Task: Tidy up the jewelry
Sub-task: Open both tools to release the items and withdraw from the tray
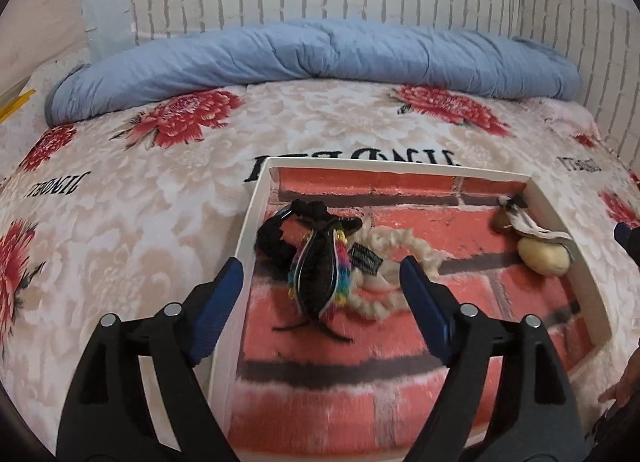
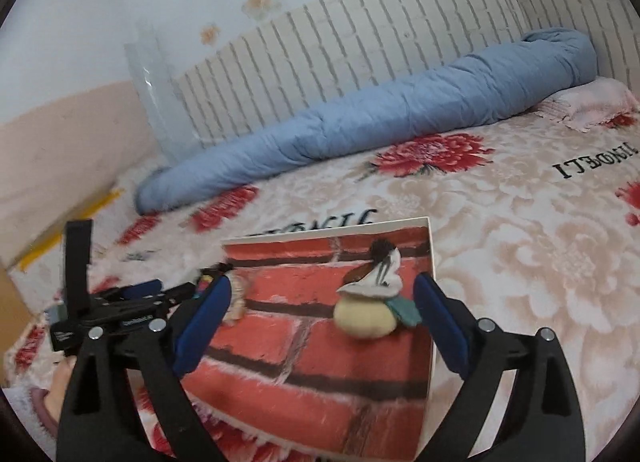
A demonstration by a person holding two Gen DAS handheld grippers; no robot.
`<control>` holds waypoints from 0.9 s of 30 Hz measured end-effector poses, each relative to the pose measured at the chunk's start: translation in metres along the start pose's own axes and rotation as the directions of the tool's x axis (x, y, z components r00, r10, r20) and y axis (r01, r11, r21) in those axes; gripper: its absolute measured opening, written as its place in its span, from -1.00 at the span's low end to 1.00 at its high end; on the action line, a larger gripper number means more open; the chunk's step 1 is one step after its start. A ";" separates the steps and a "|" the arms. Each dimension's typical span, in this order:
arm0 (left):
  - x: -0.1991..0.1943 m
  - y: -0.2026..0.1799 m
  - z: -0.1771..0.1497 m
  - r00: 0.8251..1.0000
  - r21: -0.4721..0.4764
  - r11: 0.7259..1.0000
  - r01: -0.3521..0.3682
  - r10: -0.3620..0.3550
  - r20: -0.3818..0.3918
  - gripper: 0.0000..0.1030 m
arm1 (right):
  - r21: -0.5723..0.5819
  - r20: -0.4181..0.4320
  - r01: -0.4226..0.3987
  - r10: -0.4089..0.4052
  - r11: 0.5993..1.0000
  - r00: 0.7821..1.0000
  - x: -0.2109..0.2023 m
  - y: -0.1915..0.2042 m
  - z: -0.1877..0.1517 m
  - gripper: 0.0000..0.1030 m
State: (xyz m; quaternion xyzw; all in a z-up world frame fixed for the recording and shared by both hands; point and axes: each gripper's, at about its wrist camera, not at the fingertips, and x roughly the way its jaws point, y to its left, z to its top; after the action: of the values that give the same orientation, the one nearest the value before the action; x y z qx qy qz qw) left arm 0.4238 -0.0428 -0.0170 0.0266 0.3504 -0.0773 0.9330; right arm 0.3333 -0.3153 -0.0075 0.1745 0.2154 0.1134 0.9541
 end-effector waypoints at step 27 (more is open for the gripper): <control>-0.141 -0.009 -0.115 0.998 -0.009 0.998 -0.055 0.055 -0.016 0.74 | -0.111 -0.002 0.256 -0.258 0.960 0.966 -0.128 0.023 -0.063 0.76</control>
State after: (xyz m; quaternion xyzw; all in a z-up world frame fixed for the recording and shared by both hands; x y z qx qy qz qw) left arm 0.2430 -0.0217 -0.0108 0.0324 0.3574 -0.0497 0.9321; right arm 0.1889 -0.3134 -0.0046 0.0915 0.2372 0.0018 0.9671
